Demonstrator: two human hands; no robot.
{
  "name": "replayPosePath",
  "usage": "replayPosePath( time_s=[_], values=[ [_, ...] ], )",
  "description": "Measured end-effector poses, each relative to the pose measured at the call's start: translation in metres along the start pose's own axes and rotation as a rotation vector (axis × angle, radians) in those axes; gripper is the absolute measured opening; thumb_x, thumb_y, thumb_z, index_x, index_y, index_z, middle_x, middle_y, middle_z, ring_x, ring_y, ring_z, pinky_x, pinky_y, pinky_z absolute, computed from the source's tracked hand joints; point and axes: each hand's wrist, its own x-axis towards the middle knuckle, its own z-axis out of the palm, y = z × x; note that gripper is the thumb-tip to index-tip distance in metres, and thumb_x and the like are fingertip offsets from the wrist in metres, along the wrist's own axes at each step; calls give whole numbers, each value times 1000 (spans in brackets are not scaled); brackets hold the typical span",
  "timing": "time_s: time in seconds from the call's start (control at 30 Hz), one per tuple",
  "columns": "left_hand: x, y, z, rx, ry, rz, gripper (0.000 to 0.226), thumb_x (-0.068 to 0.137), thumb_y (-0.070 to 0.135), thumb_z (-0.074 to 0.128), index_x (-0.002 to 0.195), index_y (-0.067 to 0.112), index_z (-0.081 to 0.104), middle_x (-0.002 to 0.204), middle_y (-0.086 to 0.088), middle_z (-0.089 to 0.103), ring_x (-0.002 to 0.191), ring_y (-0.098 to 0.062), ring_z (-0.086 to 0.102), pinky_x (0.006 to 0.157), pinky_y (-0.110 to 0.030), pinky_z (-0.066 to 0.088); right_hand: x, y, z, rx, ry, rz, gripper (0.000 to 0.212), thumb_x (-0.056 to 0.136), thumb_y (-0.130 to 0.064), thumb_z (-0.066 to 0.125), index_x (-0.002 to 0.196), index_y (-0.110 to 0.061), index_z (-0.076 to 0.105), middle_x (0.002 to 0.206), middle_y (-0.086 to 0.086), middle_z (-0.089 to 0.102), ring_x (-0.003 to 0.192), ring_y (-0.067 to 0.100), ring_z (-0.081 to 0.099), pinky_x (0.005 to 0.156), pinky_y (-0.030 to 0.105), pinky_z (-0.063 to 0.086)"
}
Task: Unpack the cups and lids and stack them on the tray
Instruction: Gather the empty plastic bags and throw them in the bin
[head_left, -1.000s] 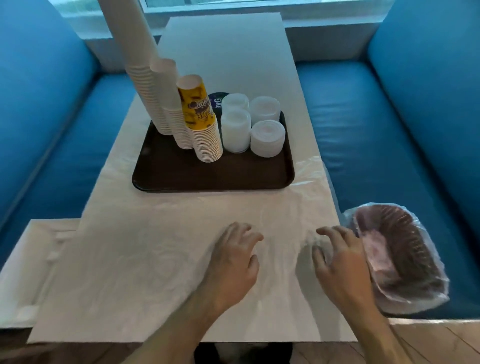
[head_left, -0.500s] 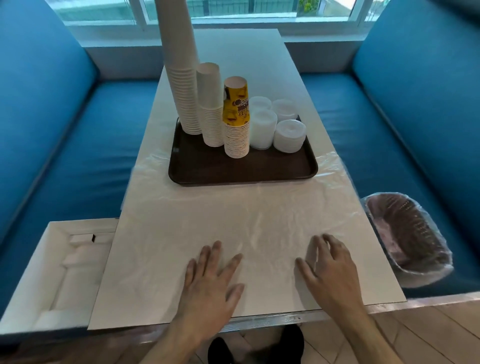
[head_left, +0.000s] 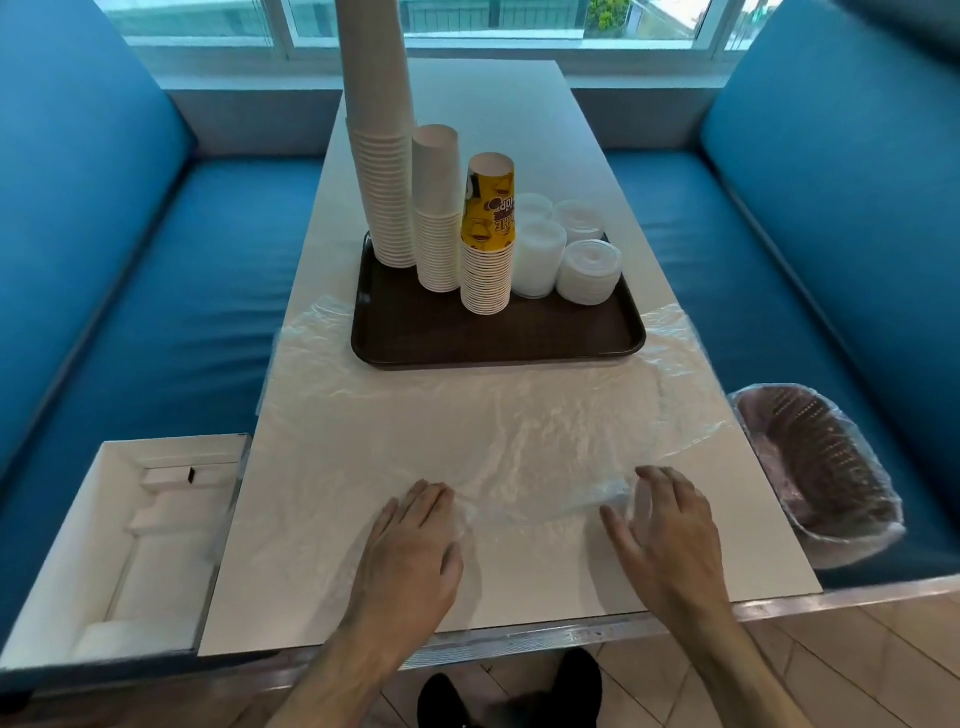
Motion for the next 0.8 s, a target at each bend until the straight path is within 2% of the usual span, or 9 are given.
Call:
replayPosePath(
  time_s=[0.07, 0.13, 0.23, 0.33, 0.43, 0.5, 0.57, 0.7, 0.8],
  values=[
    [-1, 3, -3, -45, 64, 26, 61, 96, 35, 32, 152, 13, 41, 159, 3, 38, 150, -11, 27, 119, -22, 2, 4, -10, -11, 125, 11, 51, 49, 94, -38, 65, 135, -14, 55, 129, 7, 60, 115, 24, 53, 96, 42, 46],
    [-1, 9, -9, -146, 118, 69, 53, 99, 30, 40, 149, 13, 47, 155, 4, 43, 145, -7, 32, 118, -18, 6, 15, -15, -22, 302, -38, 145, 40, 97, -37, 62, 131, -16, 57, 113, 5, 66, 96, 18, 60, 78, 31, 49],
    [1, 15, -15, -251, 132, 141, 50, 99, 24, 51, 148, 18, 48, 151, 12, 41, 137, 7, 26, 112, -2, 3, 34, -17, -30, 615, -187, 383, 39, 96, -40, 66, 128, -21, 57, 107, 5, 70, 90, 21, 67, 72, 31, 55],
    [3, 14, -12, -266, 120, 182, 52, 94, 28, 48, 145, 18, 52, 146, 17, 42, 134, 14, 22, 113, -1, 5, 44, -20, -27, 782, -272, 473, 40, 89, -18, 76, 125, -18, 58, 98, 14, 71, 84, 25, 70, 65, 29, 57],
    [4, 14, -7, -200, 102, 189, 50, 94, 30, 46, 140, 15, 58, 144, 11, 52, 136, 4, 34, 118, -9, 11, 47, -15, -33, 802, -245, 461, 41, 86, 0, 74, 121, -16, 59, 83, 14, 72, 74, 23, 69, 67, 32, 57],
    [6, 17, -2, -136, 101, 214, 48, 94, 32, 44, 135, 16, 62, 138, 5, 60, 136, -9, 46, 119, -23, 25, 44, -5, -43, 732, -196, 451, 40, 86, 1, 72, 118, -18, 60, 76, 10, 73, 71, 22, 68, 68, 34, 57],
    [9, 27, 3, -77, 98, 229, 44, 93, 32, 48, 132, 20, 63, 135, 3, 60, 136, -17, 49, 117, -34, 35, 37, 7, -50, 647, -175, 432, 38, 86, 0, 71, 115, -21, 60, 73, 7, 73, 69, 21, 68, 67, 35, 57],
    [18, 60, 18, 101, 17, 180, 51, 94, 47, 40, 137, 26, 58, 147, -4, 52, 142, -27, 45, 120, -43, 27, 24, 23, -57, 561, -176, 410, 34, 87, -5, 73, 108, -28, 60, 73, 4, 74, 78, 26, 72, 79, 48, 60],
    [23, 78, 30, 175, -90, 133, 55, 92, 53, 39, 137, 29, 60, 150, -4, 52, 140, -26, 47, 109, -44, 23, 21, 31, -58, 527, -175, 395, 32, 87, -10, 75, 106, -30, 60, 73, 3, 74, 76, 24, 71, 77, 47, 59]
  ],
)
